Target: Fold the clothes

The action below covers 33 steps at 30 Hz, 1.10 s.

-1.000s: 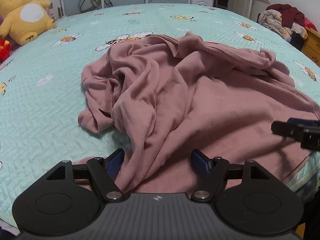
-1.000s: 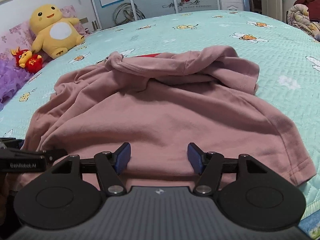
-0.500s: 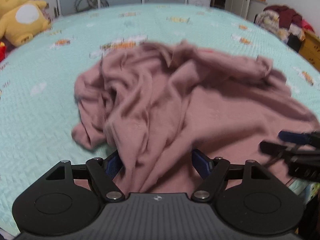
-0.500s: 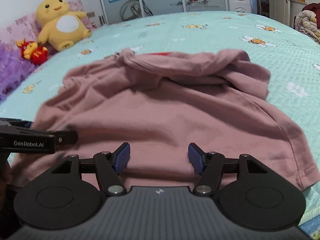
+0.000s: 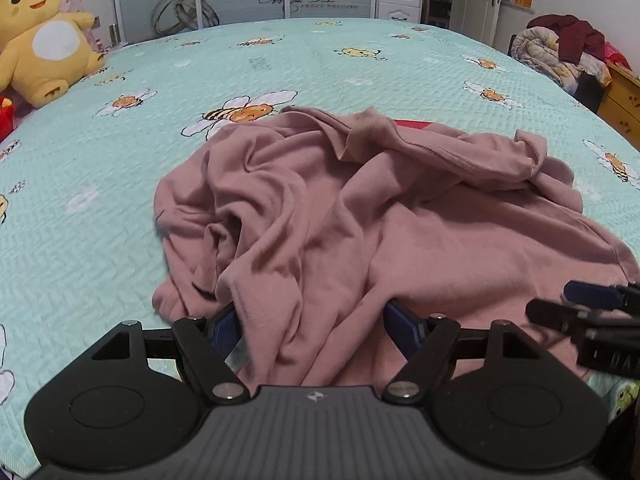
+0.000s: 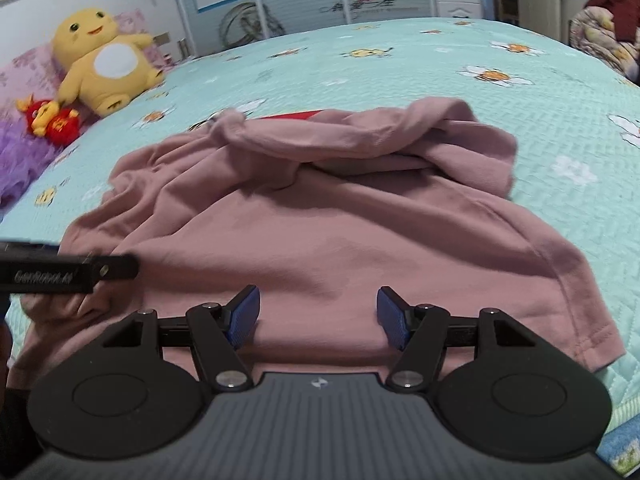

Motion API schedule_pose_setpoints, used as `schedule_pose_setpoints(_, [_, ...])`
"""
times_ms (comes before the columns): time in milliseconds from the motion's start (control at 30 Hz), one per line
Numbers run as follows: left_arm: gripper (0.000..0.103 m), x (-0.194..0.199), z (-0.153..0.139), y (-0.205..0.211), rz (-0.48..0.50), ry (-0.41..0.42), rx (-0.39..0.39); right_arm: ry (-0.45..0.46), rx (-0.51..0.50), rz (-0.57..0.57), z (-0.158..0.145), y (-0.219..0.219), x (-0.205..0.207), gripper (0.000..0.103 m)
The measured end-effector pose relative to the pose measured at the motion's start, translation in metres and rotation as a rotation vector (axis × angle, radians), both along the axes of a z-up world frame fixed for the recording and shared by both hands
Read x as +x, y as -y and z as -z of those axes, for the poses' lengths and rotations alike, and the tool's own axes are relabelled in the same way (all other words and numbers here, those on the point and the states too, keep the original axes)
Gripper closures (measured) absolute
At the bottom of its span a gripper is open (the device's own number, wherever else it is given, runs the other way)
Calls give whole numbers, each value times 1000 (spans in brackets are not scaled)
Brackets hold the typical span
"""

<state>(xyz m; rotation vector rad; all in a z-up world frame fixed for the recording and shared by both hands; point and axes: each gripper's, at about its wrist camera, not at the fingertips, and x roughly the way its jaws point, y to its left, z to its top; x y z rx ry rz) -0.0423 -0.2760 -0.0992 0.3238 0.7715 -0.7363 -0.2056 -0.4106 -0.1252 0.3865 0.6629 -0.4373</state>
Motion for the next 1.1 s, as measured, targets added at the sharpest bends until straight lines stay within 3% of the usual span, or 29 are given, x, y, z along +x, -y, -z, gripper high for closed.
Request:
schedule_pose_setpoints(367, [25, 2, -9, 4, 5, 18, -14, 3, -1, -22, -5, -6, 7, 38])
schedule_pose_setpoints(667, [25, 5, -17, 14, 18, 67, -24, 11, -46, -47, -14, -5, 38, 36])
schedule_pose_setpoints(900, [25, 6, -12, 18, 29, 64, -5, -75, -61, 16, 8, 17, 37, 36])
schedule_pose_setpoints(1100, [25, 8, -12, 19, 25, 60, -10, -28, -1, 163, 3, 40, 9, 36])
